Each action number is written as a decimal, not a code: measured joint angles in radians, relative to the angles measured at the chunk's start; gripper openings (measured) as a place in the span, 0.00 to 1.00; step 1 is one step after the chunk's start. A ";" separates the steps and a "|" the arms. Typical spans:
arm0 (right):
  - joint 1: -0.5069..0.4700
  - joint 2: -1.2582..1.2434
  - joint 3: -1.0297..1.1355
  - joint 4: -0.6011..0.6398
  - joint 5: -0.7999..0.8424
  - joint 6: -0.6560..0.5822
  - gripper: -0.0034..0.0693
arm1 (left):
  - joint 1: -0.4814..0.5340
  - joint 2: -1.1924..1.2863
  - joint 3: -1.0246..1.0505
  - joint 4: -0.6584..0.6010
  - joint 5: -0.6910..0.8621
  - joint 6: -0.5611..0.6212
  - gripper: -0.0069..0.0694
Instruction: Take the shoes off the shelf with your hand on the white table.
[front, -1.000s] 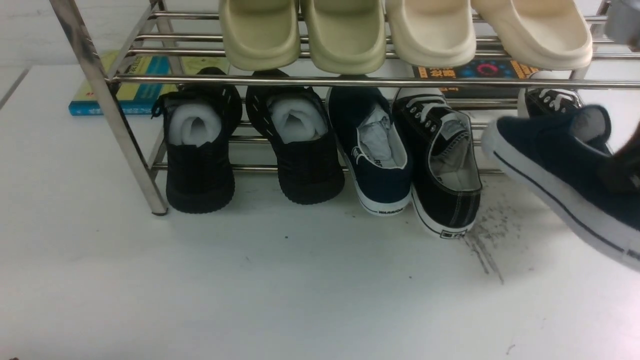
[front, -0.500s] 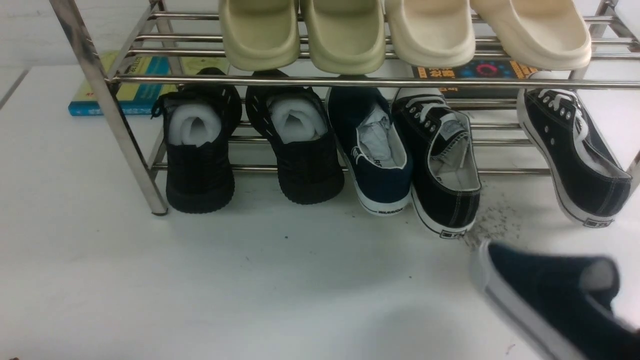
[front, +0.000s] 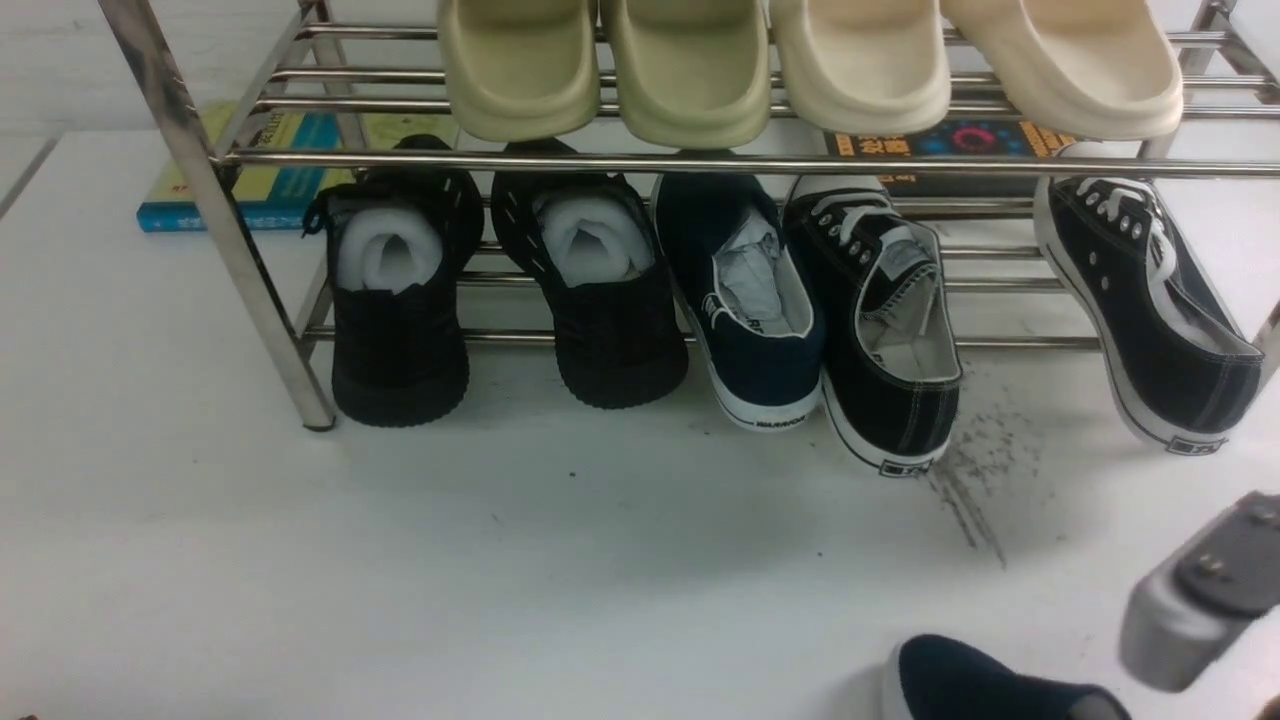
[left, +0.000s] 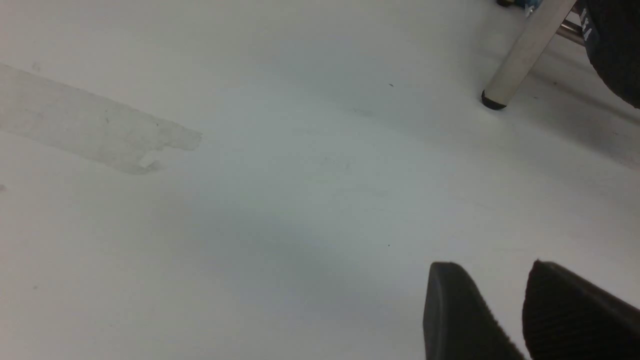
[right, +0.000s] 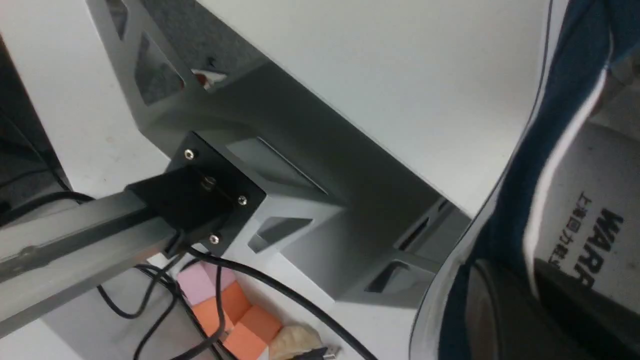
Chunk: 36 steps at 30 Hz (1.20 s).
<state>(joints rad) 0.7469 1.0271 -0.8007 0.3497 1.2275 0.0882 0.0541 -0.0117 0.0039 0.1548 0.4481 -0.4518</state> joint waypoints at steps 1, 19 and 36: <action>0.010 0.007 0.000 -0.005 -0.006 0.008 0.10 | 0.000 0.000 0.000 0.000 0.000 0.000 0.40; 0.204 0.408 0.004 -0.350 -0.422 0.510 0.10 | 0.000 0.000 0.000 0.000 0.000 0.000 0.40; 0.204 0.412 -0.004 -0.295 -0.499 0.521 0.41 | 0.000 0.000 0.000 0.000 0.000 0.000 0.40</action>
<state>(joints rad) 0.9504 1.4387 -0.8045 0.0547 0.7280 0.6096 0.0541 -0.0117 0.0039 0.1548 0.4481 -0.4518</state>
